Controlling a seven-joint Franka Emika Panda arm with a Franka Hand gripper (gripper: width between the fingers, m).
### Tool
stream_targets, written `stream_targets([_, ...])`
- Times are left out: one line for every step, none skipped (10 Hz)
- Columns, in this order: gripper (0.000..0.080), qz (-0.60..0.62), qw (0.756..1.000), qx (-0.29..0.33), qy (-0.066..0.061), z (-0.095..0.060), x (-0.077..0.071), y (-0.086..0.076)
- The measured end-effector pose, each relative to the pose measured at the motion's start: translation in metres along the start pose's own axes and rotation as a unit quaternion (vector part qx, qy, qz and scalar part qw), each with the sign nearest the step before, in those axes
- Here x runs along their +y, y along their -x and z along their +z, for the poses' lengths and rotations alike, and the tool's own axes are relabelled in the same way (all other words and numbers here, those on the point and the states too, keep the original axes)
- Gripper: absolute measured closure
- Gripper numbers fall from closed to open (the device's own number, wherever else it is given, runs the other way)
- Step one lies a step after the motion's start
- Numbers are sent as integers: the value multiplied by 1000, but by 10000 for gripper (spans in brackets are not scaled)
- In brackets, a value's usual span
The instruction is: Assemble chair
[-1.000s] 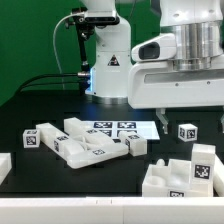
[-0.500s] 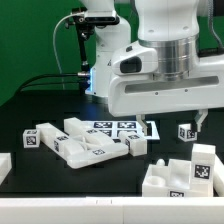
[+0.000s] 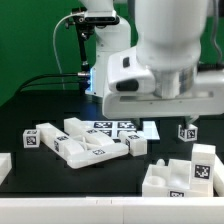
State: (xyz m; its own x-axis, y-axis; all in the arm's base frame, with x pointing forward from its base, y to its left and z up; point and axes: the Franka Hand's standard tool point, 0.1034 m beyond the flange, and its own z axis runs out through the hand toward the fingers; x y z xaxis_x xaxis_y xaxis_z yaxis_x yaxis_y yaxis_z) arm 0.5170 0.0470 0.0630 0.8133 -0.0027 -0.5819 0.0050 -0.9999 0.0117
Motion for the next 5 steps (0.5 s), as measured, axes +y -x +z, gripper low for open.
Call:
stream_targets([151, -8, 999, -31, 13, 9, 5, 8])
stream_targets([151, -7, 998, -61, 16, 13, 7, 12])
stream_targets([151, -3, 997, -81, 17, 13, 9, 11])
stream_targets([151, 0, 993, -113, 17, 15, 11, 14])
stream_targets([151, 0, 994, -105, 18, 16, 11, 8])
